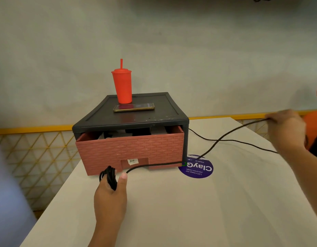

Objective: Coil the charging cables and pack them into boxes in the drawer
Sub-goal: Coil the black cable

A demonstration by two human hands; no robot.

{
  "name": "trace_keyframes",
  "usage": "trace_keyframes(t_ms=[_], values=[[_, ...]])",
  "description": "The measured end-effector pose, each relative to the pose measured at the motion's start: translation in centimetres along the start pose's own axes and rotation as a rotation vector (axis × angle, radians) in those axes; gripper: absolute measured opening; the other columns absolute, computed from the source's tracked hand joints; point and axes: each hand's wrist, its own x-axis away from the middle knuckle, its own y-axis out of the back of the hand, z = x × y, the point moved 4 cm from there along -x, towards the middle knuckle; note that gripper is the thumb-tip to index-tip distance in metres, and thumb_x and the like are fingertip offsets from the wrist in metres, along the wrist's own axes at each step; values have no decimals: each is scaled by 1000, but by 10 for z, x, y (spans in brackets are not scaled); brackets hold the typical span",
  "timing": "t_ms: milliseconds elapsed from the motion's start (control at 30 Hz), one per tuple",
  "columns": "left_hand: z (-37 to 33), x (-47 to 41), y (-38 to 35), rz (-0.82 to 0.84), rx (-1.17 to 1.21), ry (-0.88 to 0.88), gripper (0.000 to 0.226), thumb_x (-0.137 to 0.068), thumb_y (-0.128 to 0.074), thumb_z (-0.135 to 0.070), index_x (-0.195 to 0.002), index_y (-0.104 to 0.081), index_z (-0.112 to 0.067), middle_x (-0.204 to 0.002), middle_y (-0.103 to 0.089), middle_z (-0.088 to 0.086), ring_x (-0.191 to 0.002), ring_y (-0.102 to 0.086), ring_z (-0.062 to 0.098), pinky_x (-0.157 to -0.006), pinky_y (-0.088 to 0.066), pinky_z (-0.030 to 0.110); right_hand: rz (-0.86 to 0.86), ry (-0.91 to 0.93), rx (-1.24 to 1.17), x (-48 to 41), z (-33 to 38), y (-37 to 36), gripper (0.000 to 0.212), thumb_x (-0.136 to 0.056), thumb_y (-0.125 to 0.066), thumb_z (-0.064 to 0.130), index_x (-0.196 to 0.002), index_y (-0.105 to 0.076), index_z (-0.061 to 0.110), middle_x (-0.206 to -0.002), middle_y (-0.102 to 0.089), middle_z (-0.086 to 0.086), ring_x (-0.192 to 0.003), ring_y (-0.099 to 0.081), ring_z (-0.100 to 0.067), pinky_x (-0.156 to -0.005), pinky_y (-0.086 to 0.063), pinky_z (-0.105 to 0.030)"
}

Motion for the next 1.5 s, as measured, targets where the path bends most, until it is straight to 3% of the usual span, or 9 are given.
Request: trace_keyframes(t_ms=[167,300,567,733,833,967,1200,1333,1500], values=[[-2,5,-8,42,-59,-28,46,-91,-55,-29,-131,-50,-8,-123,-58,4,-118,-50,24,-89,-31,24,-304,-412,-1210,-27,43,16,17,-81,-56,3,-84,-65,18,-80,-62,4,-74,-61,-2,-77,-45,-13],[10,-2,-6,38,-82,34,39,-91,-54,-31,-119,-57,-3,-100,-59,3,-96,-53,23,-83,-37,30,65,-372,-1634,-10,102,11,22,-89,-50,-6,-89,-58,15,-71,-63,4,-72,-62,-6,-74,-51,-17],[14,-13,8,-27,23,128,24,-90,-56,-32,-79,-58,-11,-70,-54,3,-76,-53,28,-69,-37,33,677,266,277,32,50,-45,27,-87,-48,0,-97,-67,16,-90,-65,-2,-82,-55,-19,-68,-39,-24],[12,-15,17,-105,62,133,25,-89,-58,-32,-70,-54,-17,-66,-52,2,-74,-52,29,-70,-38,34,881,163,651,47,-9,-42,42,-88,-40,0,-121,-54,22,-105,-55,2,-98,-52,-16,-71,-39,-21],[7,-11,11,-65,12,68,20,-88,-59,-31,-91,-62,-11,-79,-60,5,-83,-55,29,-74,-38,33,688,234,823,44,-17,-27,46,-88,-41,0,-126,-51,24,-113,-54,2,-105,-51,-20,-69,-44,-23],[8,-10,7,-43,-25,61,30,-87,-61,-33,-103,-64,-7,-88,-63,10,-92,-59,34,-79,-43,37,355,338,676,44,-19,-16,35,-71,-57,-11,-101,-68,4,-84,-52,-17,-72,-54,-36,-54,-44,-37],[10,-7,-1,218,71,182,16,-78,-73,-26,-86,-65,-16,-66,-54,1,-61,-49,20,-56,-43,29,824,114,441,72,-18,-50,73,-83,-31,-10,-144,-29,29,-153,-15,-1,-131,-36,-29,-99,-40,-35],[10,-4,-7,279,148,235,22,-87,-62,-30,-86,-66,-8,-43,-44,-11,-51,-49,12,-64,-50,27,743,201,351,87,12,-46,86,-80,-35,-8,-147,-1,34,-156,13,9,-124,-44,-31,-96,-40,-35],[6,3,-14,344,158,253,28,-91,-56,-29,-83,-69,-5,-42,-32,-8,-52,-41,14,-60,-47,26,732,174,127,117,70,-53,77,-85,-46,3,-147,-10,33,-156,2,7,-124,-42,-30,-92,-45,-35]])
